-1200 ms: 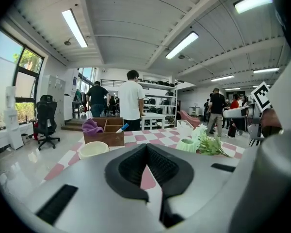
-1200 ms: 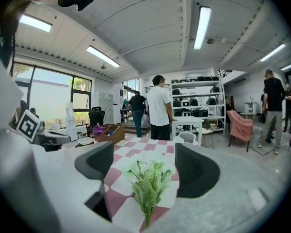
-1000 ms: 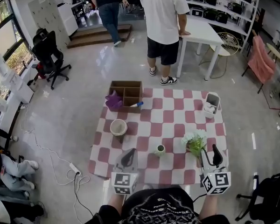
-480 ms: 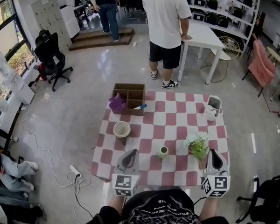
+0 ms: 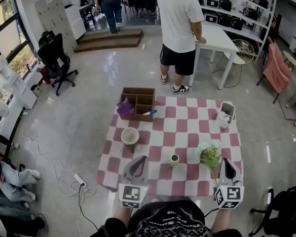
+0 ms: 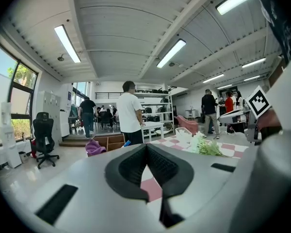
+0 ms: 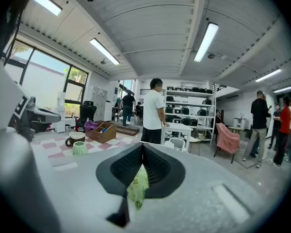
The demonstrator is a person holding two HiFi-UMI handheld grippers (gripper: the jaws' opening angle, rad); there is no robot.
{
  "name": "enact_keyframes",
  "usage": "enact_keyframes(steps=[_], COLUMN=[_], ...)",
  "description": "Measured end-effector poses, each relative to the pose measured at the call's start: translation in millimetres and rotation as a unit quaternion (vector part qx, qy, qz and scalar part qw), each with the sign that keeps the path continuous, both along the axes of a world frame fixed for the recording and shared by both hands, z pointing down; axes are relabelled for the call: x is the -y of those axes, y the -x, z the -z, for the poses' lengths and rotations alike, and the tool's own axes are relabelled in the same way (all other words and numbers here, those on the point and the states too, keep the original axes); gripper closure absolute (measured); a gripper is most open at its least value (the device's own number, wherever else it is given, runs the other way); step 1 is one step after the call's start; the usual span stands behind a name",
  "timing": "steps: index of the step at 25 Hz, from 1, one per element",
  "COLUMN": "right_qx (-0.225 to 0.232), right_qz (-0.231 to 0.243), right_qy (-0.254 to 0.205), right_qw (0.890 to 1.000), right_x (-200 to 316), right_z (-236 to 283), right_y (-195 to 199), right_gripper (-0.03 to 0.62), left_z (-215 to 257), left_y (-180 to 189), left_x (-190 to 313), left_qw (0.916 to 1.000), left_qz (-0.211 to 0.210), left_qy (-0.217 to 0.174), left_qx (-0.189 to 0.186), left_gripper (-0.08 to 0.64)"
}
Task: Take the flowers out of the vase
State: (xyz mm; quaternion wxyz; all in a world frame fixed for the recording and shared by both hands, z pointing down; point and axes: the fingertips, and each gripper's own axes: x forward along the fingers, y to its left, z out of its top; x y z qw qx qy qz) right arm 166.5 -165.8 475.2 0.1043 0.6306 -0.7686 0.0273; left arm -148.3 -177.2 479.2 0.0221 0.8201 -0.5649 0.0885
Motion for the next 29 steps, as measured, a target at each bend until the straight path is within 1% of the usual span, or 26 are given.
enact_keyframes(steps=[9, 14, 24, 29], right_qx=[-0.007, 0.019, 0.011, 0.009], right_qz=[-0.001, -0.002, -0.001, -0.002], right_qy=[0.004, -0.002, 0.002, 0.007], right_qw=[1.000, 1.000, 1.000, 1.000], right_x=[-7.9, -13.6, -20.1, -25.1], right_z=[1.4, 1.7, -5.3, -11.4], right_y=[-0.8, -1.5, 0.6, -2.3], right_gripper=[0.586, 0.586, 0.587, 0.588], left_z=[-2.9, -6.7, -16.3, -18.2], left_y=[-3.7, -8.8, -18.1, -18.1], left_x=[-4.0, -8.9, -20.7, -24.3], left_qw=[0.9999, 0.9998, 0.9996, 0.9997], left_qz=[-0.010, -0.017, -0.025, -0.022], left_qy=[0.004, 0.003, 0.010, 0.011], left_qx=[-0.005, 0.009, 0.009, 0.007], left_gripper=[0.549, 0.549, 0.549, 0.549])
